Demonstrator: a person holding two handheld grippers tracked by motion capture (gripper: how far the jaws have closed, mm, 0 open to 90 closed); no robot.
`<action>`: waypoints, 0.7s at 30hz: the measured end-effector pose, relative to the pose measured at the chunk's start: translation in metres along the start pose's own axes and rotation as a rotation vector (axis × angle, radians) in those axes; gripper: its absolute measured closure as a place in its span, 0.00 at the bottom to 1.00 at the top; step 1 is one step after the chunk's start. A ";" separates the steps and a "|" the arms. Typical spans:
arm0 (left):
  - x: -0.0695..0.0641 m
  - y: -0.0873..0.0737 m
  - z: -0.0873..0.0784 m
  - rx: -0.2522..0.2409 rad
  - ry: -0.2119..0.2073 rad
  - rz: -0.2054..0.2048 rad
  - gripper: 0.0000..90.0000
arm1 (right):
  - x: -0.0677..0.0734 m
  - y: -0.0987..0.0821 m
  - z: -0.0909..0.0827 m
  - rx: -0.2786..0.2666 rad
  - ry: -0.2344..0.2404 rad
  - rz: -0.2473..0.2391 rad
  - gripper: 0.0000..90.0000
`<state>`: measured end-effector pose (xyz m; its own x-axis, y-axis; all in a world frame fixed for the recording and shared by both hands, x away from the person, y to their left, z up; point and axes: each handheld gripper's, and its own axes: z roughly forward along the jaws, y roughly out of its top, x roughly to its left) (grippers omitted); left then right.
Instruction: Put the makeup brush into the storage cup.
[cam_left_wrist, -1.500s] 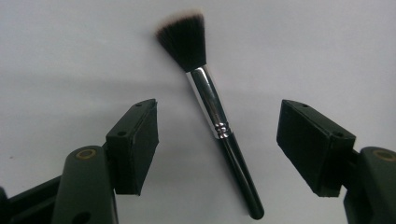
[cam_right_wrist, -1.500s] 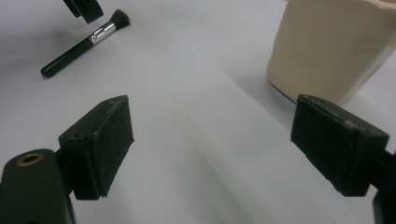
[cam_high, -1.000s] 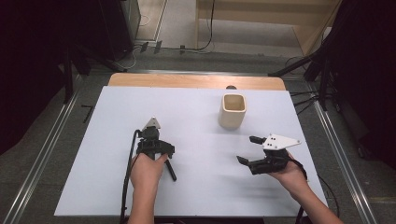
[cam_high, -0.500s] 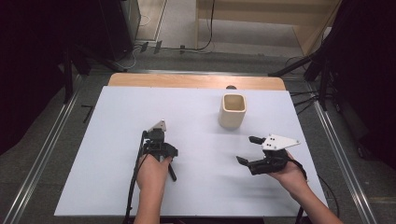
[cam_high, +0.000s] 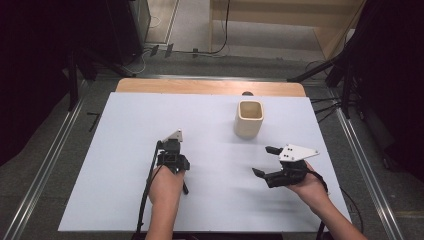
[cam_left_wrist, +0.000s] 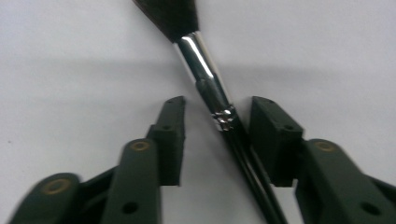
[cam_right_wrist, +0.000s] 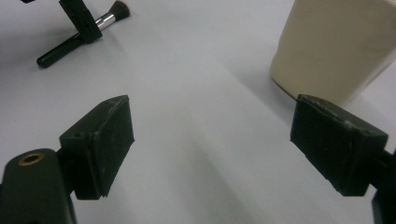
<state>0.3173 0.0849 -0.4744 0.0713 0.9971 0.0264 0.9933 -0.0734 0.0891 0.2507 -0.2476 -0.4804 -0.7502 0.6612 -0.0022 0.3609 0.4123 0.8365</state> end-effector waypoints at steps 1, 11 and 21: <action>0.000 0.000 0.000 0.004 0.000 0.001 0.71 | 0.000 0.000 0.000 0.001 0.000 -0.001 0.16; 0.002 -0.001 -0.001 -0.004 -0.002 0.003 0.82 | 0.000 0.000 0.001 0.005 0.001 -0.004 0.16; 0.008 -0.001 -0.001 -0.003 -0.039 0.071 0.89 | 0.000 -0.001 0.002 0.006 0.006 0.000 0.16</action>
<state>0.3166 0.0927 -0.4734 0.1454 0.9893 -0.0065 0.9853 -0.1442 0.0913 0.2512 -0.2464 -0.4818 -0.7536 0.6573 0.0007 0.3641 0.4166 0.8330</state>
